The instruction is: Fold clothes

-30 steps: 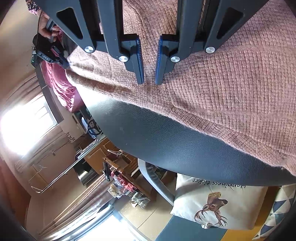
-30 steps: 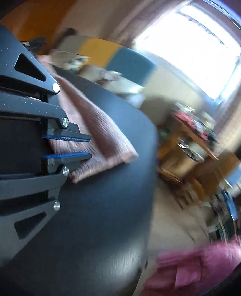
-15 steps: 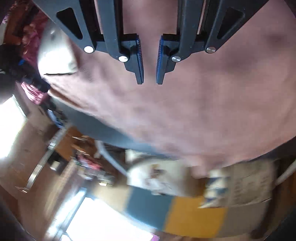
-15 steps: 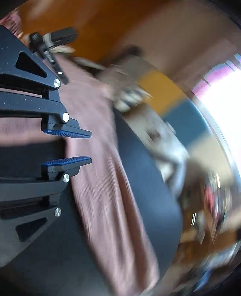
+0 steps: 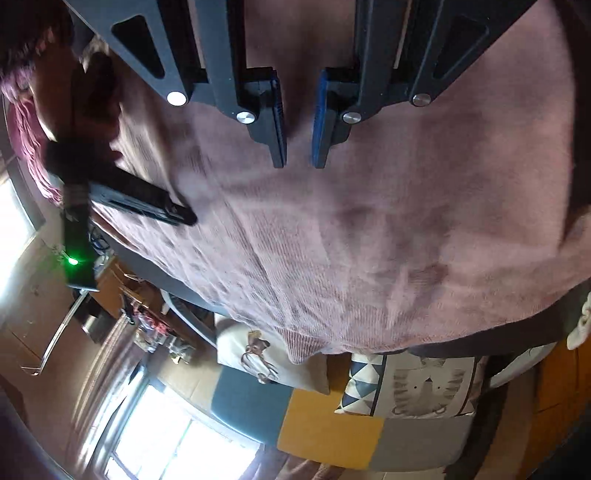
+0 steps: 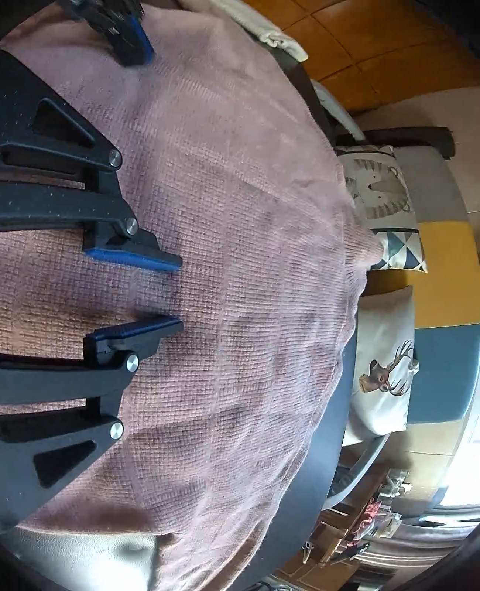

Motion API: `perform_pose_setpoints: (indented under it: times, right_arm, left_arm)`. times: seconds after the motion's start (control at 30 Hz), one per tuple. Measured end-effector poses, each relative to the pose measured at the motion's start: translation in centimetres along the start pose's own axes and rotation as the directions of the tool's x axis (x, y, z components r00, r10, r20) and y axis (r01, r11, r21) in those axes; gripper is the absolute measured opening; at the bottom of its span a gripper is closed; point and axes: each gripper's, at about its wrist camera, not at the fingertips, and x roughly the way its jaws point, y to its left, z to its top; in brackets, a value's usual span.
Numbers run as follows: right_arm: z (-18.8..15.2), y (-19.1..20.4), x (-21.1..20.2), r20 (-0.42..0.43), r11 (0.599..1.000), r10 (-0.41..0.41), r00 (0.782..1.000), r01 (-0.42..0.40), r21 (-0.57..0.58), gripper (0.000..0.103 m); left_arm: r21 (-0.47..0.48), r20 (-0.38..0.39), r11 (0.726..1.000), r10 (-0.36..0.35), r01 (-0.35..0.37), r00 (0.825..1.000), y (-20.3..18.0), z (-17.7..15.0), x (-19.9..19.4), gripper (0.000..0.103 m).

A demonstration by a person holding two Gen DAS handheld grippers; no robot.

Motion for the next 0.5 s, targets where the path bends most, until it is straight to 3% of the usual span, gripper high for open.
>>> perform_pose_setpoints:
  times: [0.17, 0.27, 0.37, 0.43, 0.5]
  right_arm:
    - [-0.2, 0.3, 0.3, -0.001, 1.0, -0.001, 1.0, 0.001, -0.006, 0.03]
    - [0.5, 1.3, -0.6, -0.052, 0.998, -0.058, 0.997, 0.056, -0.042, 0.031]
    - [1.7, 3.8, -3.1, 0.006, 0.999, -0.054, 0.999, 0.054, -0.01, 0.031]
    - [2.5, 6.9, -4.3, 0.054, 0.999, 0.036, 0.998, -0.036, -0.003, 0.031]
    - [3.4, 11.8, -4.3, 0.048, 0.989, 0.135, 0.99, -0.131, -0.074, 0.031]
  left_arm:
    - [-0.118, 0.136, 0.993, 0.022, -0.006, 0.991, 5.7, 0.9, -6.1, 0.013]
    - [-0.227, 0.182, 0.972, 0.102, -0.059, 0.978, 11.4, 2.1, -8.9, 0.013]
    - [-0.32, 0.187, 0.935, 0.22, -0.152, 0.957, 17.1, 3.4, -10.7, 0.013]
    - [-0.371, 0.162, 0.901, 0.303, -0.226, 0.939, 21.1, 4.3, -11.2, 0.013]
    - [-0.398, 0.125, 0.878, 0.338, -0.265, 0.933, 24.0, 4.6, -11.1, 0.013]
